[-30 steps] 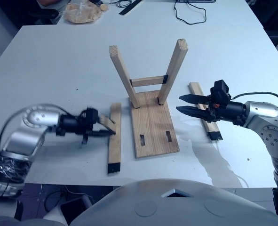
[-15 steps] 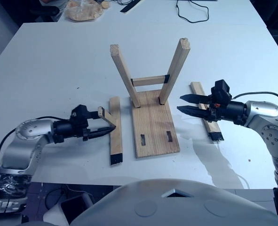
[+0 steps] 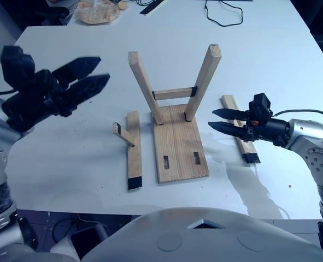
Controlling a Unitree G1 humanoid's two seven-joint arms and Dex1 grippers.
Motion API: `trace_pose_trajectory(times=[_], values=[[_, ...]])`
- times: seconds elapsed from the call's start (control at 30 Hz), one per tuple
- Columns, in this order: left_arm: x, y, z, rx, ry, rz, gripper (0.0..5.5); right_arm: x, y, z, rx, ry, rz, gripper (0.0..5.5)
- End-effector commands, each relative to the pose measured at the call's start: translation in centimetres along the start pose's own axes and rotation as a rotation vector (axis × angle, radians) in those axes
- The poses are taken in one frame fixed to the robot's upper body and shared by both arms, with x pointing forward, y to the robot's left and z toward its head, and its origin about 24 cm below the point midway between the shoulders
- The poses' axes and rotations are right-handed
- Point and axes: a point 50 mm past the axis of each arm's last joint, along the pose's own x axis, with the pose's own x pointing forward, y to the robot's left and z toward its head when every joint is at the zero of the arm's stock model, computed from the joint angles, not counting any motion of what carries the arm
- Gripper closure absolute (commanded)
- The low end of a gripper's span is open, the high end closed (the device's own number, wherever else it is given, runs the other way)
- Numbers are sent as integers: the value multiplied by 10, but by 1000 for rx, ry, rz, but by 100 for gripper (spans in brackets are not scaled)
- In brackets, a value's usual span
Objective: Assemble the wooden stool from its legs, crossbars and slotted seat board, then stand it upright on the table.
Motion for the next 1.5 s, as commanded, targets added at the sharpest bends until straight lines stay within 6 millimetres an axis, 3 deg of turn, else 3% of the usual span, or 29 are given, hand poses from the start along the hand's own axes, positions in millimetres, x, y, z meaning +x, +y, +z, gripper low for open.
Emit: trace_pose_trajectory(times=[0.03, 0.23, 0.37, 0.47, 0.77, 0.83, 0.9, 1.0, 1.23, 1.33, 1.4, 1.5], values=[[18, -10, -1, -15, -22, -26, 239, 3, -3, 6, -36, 4, 11, 324], [17, -15, -18, -59, 31, -31, 239, 2, -2, 4, -35, 6, 13, 324], [-12, -5, -91, -191, 204, 97, 239, 4, -1, 1, -27, 11, 16, 324], [-18, -12, -116, -227, 247, 105, 239, 5, -1, 1, -26, 18, 21, 324], [-3, 8, -42, -73, 92, 71, 239, 3, 3, -3, -15, 1, -12, 324], [3, 4, -24, -52, 48, 36, 239, 3, 4, -4, -14, -5, -18, 324], [27, -13, -9, -48, -31, -63, 239, 5, 3, -2, -18, -9, -11, 324], [36, -20, -19, -97, -31, -80, 239, 5, 2, -2, -19, -7, -5, 324], [11, -15, -102, -236, 161, 59, 239, 8, 1, -4, -15, 9, 14, 324], [4, -17, -119, -256, 185, 78, 239, 7, -1, -4, -17, 20, 18, 324], [9, -16, -110, -233, 140, 71, 239, 7, -2, -3, -18, 23, 19, 324], [29, -11, -65, -124, 25, 26, 239, 6, -2, -4, -18, 21, 12, 324]])
